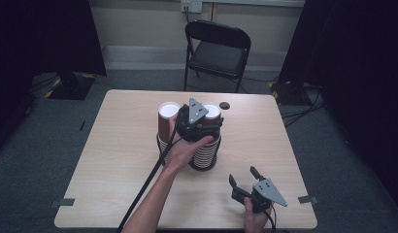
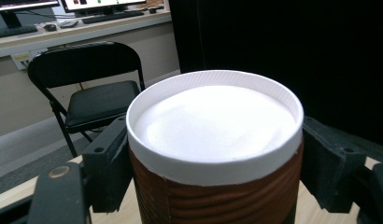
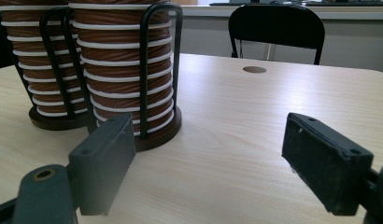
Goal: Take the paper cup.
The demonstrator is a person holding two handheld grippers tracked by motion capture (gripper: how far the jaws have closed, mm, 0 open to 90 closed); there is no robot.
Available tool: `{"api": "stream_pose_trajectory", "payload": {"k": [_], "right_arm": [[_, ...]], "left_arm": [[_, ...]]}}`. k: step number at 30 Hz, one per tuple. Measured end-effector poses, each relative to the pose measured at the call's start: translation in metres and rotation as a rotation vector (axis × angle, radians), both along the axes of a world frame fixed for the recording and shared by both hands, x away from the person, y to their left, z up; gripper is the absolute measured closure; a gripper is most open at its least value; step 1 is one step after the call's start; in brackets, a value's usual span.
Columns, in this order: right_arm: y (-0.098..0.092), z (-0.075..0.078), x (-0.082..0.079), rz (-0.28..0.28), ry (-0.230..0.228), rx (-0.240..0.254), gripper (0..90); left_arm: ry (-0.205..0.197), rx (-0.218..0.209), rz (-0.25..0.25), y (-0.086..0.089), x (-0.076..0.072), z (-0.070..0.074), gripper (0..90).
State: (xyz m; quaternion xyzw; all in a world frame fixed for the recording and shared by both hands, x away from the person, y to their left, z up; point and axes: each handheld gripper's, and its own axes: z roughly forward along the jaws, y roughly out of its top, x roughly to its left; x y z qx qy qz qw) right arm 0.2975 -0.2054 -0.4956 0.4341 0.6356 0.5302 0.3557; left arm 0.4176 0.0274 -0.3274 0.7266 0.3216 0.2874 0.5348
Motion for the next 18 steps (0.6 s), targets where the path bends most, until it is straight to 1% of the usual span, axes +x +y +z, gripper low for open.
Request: {"api": "stream_pose_trajectory", "payload": {"k": [2,3,4,5,6,7,9,12,13,17,18], "right_arm": [[0.000,0.000,0.000,-0.001,-0.001,-0.003,16.3],[0.000,0.000,0.000,-0.001,-0.001,-0.003,16.3],[0.000,0.000,0.000,-0.002,-0.001,-0.003,16.4],[0.000,0.000,0.000,-0.002,-0.001,-0.002,16.4],[0.000,0.000,0.000,-0.002,0.000,-0.002,16.4],[0.000,0.000,0.000,-0.002,0.000,-0.002,16.4],[0.000,0.000,0.000,-0.001,0.000,-0.002,16.4],[0.000,0.000,0.000,0.000,-0.001,-0.005,16.3],[0.001,0.000,0.000,-0.001,-0.001,-0.006,16.3],[0.000,0.000,0.000,0.003,0.003,-0.005,16.4],[0.000,0.000,0.000,0.003,0.003,-0.004,16.4]], "left_arm": [[-0.002,0.001,0.004,0.000,0.000,0.001,21.6],[-0.007,-0.004,0.004,0.000,-0.001,0.001,21.6],[-0.005,-0.019,0.008,0.000,-0.001,0.002,21.6],[-0.005,-0.019,0.008,0.000,-0.001,0.002,21.6],[-0.014,-0.023,0.010,0.000,-0.002,0.004,21.6],[-0.014,-0.023,0.010,0.000,-0.002,0.004,21.6],[-0.018,-0.021,-0.005,0.002,-0.002,0.007,21.6],[-0.028,-0.025,-0.004,0.005,-0.003,0.011,21.6],[-0.030,-0.036,-0.003,0.006,-0.003,0.012,21.5],[-0.050,-0.043,-0.005,0.007,-0.003,0.016,21.6],[-0.051,-0.051,-0.004,0.008,-0.004,0.017,21.6]]}}
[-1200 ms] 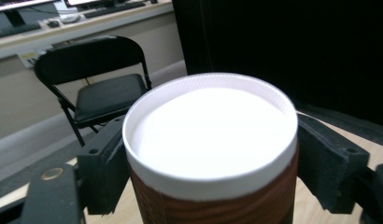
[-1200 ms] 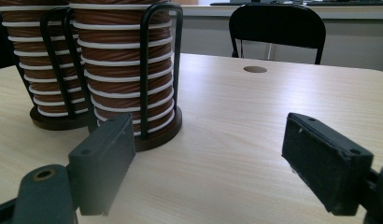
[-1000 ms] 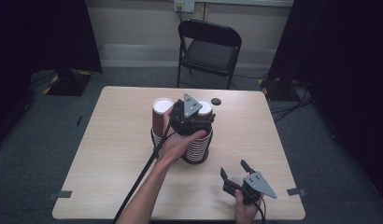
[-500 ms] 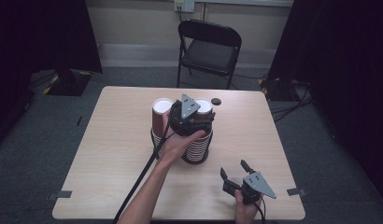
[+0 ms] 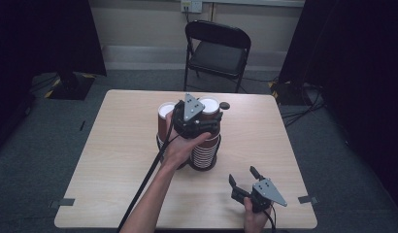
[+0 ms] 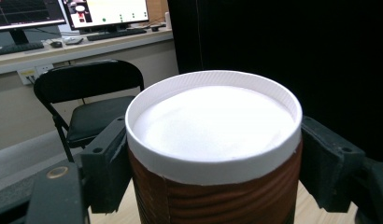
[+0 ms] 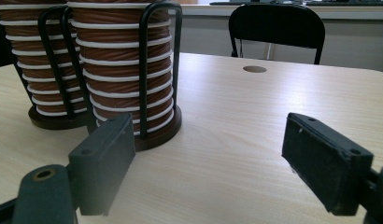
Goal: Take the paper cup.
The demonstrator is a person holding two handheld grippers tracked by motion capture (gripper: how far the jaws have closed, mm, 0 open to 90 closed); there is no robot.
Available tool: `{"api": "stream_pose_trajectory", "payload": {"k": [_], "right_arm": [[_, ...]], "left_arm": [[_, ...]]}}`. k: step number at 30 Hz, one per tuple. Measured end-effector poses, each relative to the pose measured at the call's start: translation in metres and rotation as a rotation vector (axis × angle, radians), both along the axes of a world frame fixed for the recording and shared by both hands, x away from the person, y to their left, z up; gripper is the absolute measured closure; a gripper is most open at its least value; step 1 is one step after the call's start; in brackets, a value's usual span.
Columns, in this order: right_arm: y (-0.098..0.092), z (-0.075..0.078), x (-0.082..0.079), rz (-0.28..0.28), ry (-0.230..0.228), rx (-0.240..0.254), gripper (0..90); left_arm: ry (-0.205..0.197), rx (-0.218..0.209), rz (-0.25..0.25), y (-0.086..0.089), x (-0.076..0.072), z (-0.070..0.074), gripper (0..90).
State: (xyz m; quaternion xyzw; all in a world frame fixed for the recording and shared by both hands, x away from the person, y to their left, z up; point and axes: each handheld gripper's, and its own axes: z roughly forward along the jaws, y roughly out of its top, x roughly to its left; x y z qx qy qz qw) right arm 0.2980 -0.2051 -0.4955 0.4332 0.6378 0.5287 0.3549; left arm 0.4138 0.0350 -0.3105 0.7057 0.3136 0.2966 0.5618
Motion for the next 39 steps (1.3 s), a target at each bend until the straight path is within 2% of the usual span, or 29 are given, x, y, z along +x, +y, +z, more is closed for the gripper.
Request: {"api": "stream_pose_trajectory", "payload": {"k": [3,4,11,22,23,29,35,37,39], "right_arm": [[0.000,0.000,0.000,0.000,0.000,0.000,16.3],[0.000,0.000,0.000,0.001,0.001,0.000,16.3],[0.000,0.000,0.000,0.002,0.003,0.001,16.4],[0.000,0.000,0.000,-0.004,-0.001,0.008,16.4],[0.000,0.000,0.000,-0.004,-0.002,0.008,16.3],[0.000,0.000,0.000,-0.006,-0.004,0.007,16.4],[-0.001,0.000,0.000,-0.004,-0.005,0.009,16.3],[0.000,0.000,0.000,-0.006,-0.005,0.007,16.4],[0.000,0.000,0.000,-0.005,-0.007,0.008,16.3]], "left_arm": [[-0.006,-0.012,0.003,0.001,0.000,0.001,21.6],[-0.006,-0.031,0.008,0.002,0.000,0.003,21.6],[-0.022,-0.080,0.009,0.008,-0.003,0.009,21.7],[-0.085,-0.090,0.008,0.015,-0.011,0.020,21.8],[-0.092,-0.106,0.013,0.018,-0.013,0.022,21.8],[-0.108,-0.142,0.007,0.025,-0.020,0.029,21.8],[-0.124,-0.159,0.012,0.034,-0.028,0.037,21.8],[-0.133,-0.178,0.010,0.037,-0.032,0.040,21.8],[-0.137,-0.167,0.003,0.039,-0.035,0.042,21.9]]}}
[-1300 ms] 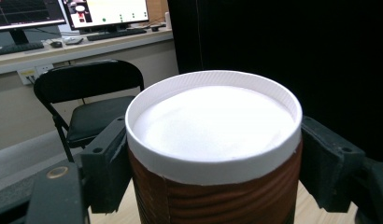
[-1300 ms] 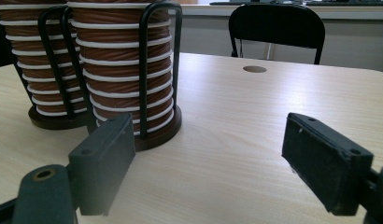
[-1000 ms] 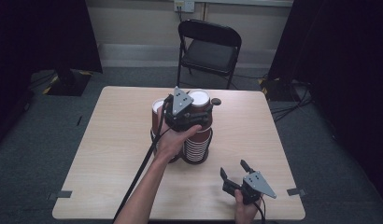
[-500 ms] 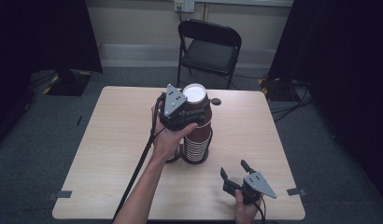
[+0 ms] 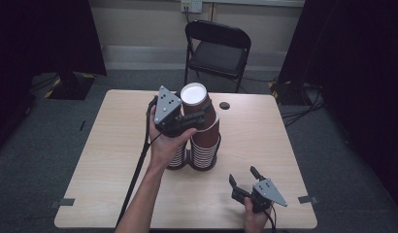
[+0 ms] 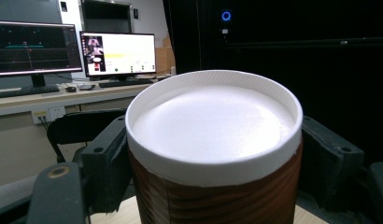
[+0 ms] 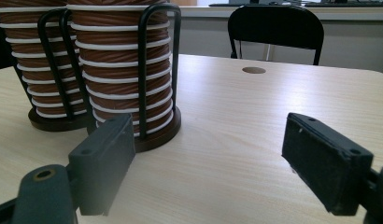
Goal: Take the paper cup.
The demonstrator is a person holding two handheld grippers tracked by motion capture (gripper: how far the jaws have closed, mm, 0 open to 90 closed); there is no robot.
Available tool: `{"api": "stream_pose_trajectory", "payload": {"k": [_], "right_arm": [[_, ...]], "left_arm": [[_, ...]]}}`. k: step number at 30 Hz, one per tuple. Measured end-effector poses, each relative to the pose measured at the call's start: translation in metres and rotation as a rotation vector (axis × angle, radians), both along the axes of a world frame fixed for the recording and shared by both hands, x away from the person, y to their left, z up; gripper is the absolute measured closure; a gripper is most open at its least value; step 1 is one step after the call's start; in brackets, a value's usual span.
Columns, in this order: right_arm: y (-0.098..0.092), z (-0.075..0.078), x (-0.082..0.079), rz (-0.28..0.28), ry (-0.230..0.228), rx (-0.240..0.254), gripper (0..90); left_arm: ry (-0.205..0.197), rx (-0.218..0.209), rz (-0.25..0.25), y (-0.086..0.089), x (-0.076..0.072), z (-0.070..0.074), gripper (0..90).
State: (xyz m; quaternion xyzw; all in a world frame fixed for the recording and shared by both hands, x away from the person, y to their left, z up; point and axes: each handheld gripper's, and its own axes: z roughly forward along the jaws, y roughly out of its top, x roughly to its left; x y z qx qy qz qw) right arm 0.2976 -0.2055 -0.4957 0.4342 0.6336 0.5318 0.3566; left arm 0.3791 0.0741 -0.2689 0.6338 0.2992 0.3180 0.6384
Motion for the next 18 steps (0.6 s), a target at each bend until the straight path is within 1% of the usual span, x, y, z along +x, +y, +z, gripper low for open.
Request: {"api": "stream_pose_trajectory", "payload": {"k": [1,2,4,8,11,13,14,16,18], "right_arm": [[0.000,0.000,0.000,0.000,0.001,0.001,16.4],[0.000,0.000,0.000,0.000,0.001,0.002,16.3],[0.000,0.000,0.000,-0.002,0.001,-0.001,16.4],[0.000,0.000,0.000,-0.002,0.001,-0.001,16.3],[0.000,0.000,0.000,-0.001,0.002,-0.003,16.3],[0.000,0.000,0.000,-0.002,0.002,-0.002,16.4],[0.000,0.000,0.000,-0.002,0.002,-0.002,16.3],[0.000,0.000,0.000,-0.002,0.001,-0.003,16.3],[0.000,0.000,0.000,-0.002,0.003,-0.002,16.3]], "left_arm": [[-0.004,0.000,0.001,0.000,-0.001,0.000,21.9],[-0.005,0.012,0.008,0.001,-0.002,0.000,21.9],[-0.002,0.004,0.012,0.003,-0.003,0.000,21.9],[0.002,0.003,0.006,0.004,-0.006,-0.001,21.9],[0.000,0.022,0.007,0.004,-0.011,-0.002,21.9],[-0.005,0.023,0.010,0.004,-0.013,-0.002,21.9],[-0.006,0.018,0.016,0.004,-0.015,-0.003,21.9],[0.007,0.011,0.010,0.006,-0.016,-0.003,21.9],[0.009,0.013,0.010,0.007,-0.016,-0.004,21.9]]}}
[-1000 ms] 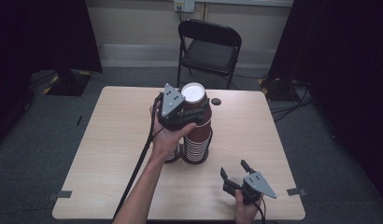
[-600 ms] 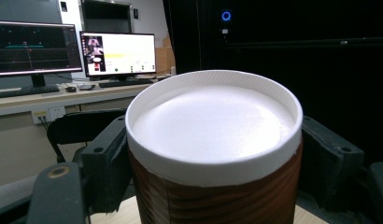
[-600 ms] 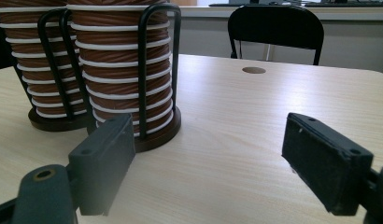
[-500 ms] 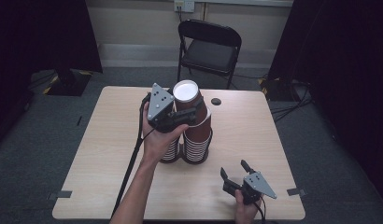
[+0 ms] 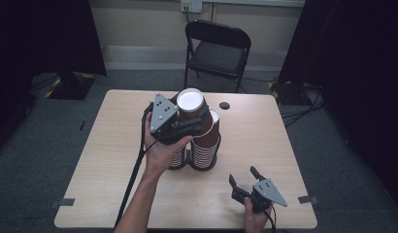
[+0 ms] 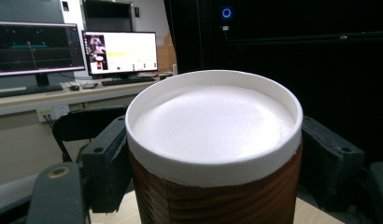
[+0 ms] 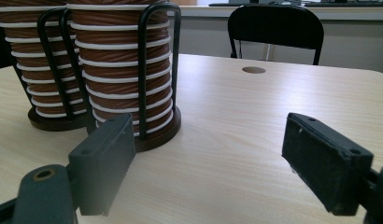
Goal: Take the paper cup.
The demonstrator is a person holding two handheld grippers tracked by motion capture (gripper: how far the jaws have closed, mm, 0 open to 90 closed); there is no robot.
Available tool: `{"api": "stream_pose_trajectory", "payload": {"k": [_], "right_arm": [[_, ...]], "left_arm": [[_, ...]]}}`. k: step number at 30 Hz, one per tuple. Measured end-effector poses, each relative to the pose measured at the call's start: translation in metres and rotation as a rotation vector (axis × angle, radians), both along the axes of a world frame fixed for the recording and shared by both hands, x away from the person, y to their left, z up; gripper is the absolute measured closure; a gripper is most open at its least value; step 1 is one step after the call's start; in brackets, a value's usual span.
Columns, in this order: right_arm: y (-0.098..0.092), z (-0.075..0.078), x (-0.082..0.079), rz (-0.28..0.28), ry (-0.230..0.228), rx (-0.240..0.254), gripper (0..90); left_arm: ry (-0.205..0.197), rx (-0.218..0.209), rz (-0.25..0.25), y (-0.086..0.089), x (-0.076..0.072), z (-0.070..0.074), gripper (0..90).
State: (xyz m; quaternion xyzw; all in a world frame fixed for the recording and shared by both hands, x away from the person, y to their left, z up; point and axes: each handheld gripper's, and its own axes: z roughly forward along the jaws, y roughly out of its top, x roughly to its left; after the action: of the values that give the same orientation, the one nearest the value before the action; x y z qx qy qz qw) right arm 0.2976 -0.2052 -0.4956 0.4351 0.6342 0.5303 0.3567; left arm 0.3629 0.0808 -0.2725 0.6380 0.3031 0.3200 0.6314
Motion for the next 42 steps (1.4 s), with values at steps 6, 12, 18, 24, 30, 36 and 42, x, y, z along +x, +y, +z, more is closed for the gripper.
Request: {"api": "stream_pose_trajectory", "payload": {"k": [6,12,18,24,30,36,42], "right_arm": [[0.000,0.000,0.000,0.000,0.001,-0.001,16.3],[0.000,0.000,0.000,0.002,0.003,0.000,16.4],[0.000,0.000,0.000,0.002,0.004,-0.003,16.3],[0.000,0.000,0.000,0.000,0.003,-0.003,16.4],[0.000,0.000,0.000,0.002,0.001,-0.003,16.3],[0.001,0.000,0.001,0.007,0.009,-0.008,16.2],[0.001,0.001,0.002,-0.001,0.022,-0.009,13.9]], "left_arm": [[0.013,-0.024,0.003,0.000,-0.007,-0.005,21.9],[0.015,-0.031,-0.015,-0.001,-0.021,-0.008,21.9],[0.014,-0.040,-0.001,0.003,-0.028,-0.016,21.9],[0.039,-0.055,-0.025,0.008,-0.039,-0.023,21.9],[0.078,-0.050,-0.049,0.011,-0.044,-0.036,21.9],[0.121,-0.057,-0.081,0.017,-0.045,-0.053,21.9],[0.183,-0.076,-0.081,0.018,-0.045,-0.069,22.0]]}}
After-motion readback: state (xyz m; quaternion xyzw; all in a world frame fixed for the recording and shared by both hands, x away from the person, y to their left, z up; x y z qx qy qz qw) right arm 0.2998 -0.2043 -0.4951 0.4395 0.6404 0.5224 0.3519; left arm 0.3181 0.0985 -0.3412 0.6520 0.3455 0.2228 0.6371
